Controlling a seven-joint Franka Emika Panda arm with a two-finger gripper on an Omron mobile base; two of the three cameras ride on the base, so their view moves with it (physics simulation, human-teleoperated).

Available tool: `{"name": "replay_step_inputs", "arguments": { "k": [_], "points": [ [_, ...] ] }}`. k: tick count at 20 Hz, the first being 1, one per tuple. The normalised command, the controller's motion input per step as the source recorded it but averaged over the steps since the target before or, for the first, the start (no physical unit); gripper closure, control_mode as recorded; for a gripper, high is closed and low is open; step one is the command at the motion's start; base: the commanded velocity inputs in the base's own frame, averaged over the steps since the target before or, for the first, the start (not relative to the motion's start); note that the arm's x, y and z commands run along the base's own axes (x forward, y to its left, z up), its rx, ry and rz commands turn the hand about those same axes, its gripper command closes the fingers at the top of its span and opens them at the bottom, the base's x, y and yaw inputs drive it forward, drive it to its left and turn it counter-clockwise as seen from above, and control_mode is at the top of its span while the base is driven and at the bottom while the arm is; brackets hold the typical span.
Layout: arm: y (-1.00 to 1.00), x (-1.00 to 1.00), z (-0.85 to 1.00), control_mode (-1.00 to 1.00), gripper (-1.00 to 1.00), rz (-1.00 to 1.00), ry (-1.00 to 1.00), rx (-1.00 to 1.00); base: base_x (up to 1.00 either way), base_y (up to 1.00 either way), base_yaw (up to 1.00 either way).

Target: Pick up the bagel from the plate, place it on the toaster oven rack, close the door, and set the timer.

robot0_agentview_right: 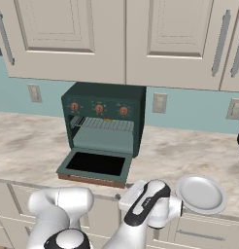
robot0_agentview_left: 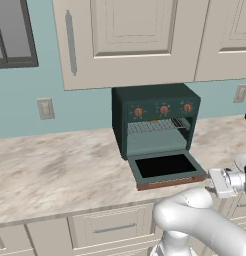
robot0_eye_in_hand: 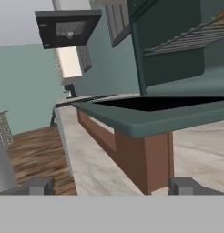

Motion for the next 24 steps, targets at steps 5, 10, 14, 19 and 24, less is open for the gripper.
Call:
{"name": "replay_step_inputs", "arguments": {
  "k": [5, 10, 14, 19, 24],
  "points": [
    [0.15, 0.18, -0.13, -1.0, -1.0, 0.0, 0.02, 0.0, 0.0, 0.0, 0.0],
    [0.84, 0.17, -0.08, -1.0, -1.0, 0.0, 0.0, 0.0, 0.0, 0.0, 0.0],
    [1.0, 0.26, -0.01, -1.0, -1.0, 0.0, 0.0, 0.01, 0.0, 0.0, 0.0],
    [1.0, 0.39, 0.01, -1.0, -1.0, 0.0, 0.0, 0.01, 0.0, 0.0, 0.0],
    [1.0, 0.49, 0.15, -1.0, -1.0, 0.0, 0.0, 0.02, 0.0, 0.0, 0.0]
  ]
}}
